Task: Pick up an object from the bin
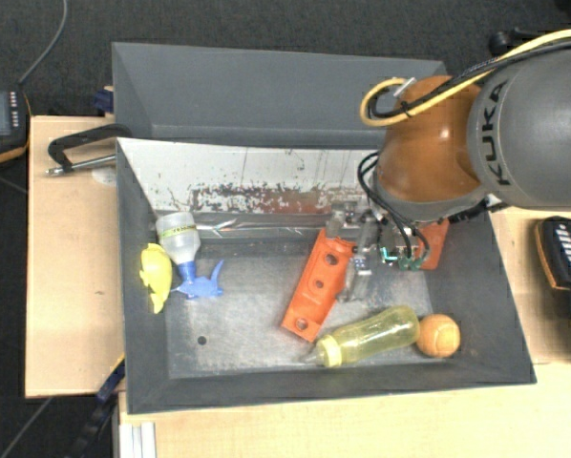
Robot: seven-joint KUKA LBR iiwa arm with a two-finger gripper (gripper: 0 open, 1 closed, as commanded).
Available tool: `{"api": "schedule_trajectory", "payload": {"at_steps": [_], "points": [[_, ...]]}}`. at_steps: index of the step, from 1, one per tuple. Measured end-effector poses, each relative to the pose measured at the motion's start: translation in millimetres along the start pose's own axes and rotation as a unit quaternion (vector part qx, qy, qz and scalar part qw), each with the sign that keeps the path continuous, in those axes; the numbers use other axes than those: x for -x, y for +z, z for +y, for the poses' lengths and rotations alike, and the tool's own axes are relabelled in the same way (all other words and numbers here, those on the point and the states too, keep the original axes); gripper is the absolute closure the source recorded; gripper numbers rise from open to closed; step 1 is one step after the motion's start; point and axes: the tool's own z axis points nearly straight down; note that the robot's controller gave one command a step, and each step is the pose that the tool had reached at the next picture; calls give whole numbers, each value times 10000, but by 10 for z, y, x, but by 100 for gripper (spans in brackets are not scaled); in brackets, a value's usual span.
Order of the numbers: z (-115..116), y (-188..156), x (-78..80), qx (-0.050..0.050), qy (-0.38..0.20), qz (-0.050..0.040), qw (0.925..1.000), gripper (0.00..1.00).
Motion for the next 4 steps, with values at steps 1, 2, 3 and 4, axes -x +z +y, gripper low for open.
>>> {"api": "schedule_trajectory", "payload": {"at_steps": [1,2,3,4], "points": [[107,226,75,-13,-831,-44,9965,0],[213,501,100,3,-1696,-5,9855,0],[177,580,202,5,-445,-45,9990,0],[130,650,271,0,-1059,-46,9944,0]]}}
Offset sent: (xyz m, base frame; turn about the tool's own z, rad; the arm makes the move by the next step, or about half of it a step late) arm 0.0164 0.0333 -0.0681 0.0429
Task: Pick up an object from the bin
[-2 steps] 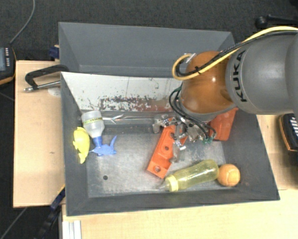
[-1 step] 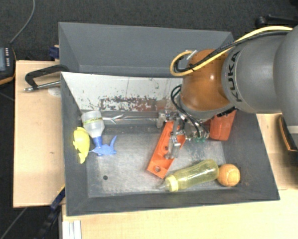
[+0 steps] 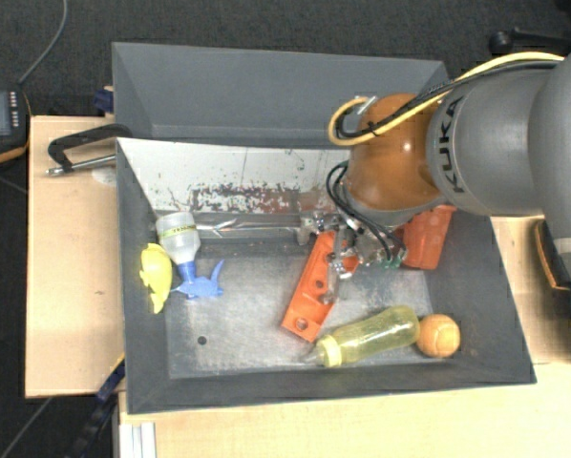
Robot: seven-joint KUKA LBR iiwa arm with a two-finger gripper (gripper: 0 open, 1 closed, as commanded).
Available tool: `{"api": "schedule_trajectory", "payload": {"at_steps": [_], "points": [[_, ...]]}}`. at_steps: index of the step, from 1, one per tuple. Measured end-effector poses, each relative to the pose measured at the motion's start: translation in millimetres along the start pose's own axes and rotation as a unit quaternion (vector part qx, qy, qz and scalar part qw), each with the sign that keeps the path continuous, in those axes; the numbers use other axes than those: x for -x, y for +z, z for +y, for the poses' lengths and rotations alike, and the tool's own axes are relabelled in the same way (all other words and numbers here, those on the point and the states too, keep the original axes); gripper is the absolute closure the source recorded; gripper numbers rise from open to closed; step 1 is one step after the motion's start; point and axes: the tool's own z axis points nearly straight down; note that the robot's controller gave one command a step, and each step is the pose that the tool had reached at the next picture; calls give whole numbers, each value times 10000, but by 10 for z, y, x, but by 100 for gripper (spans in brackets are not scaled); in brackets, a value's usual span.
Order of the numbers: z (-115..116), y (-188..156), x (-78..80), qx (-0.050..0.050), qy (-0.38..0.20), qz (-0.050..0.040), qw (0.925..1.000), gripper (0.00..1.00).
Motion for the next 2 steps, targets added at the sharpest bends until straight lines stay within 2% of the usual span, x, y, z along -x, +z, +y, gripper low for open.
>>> {"api": "schedule_trajectory", "payload": {"at_steps": [1,2], "points": [[-201,58,-27,4,-1039,-11,9946,0],[-250,83,-13,-1,-1916,-29,9815,100]]}}
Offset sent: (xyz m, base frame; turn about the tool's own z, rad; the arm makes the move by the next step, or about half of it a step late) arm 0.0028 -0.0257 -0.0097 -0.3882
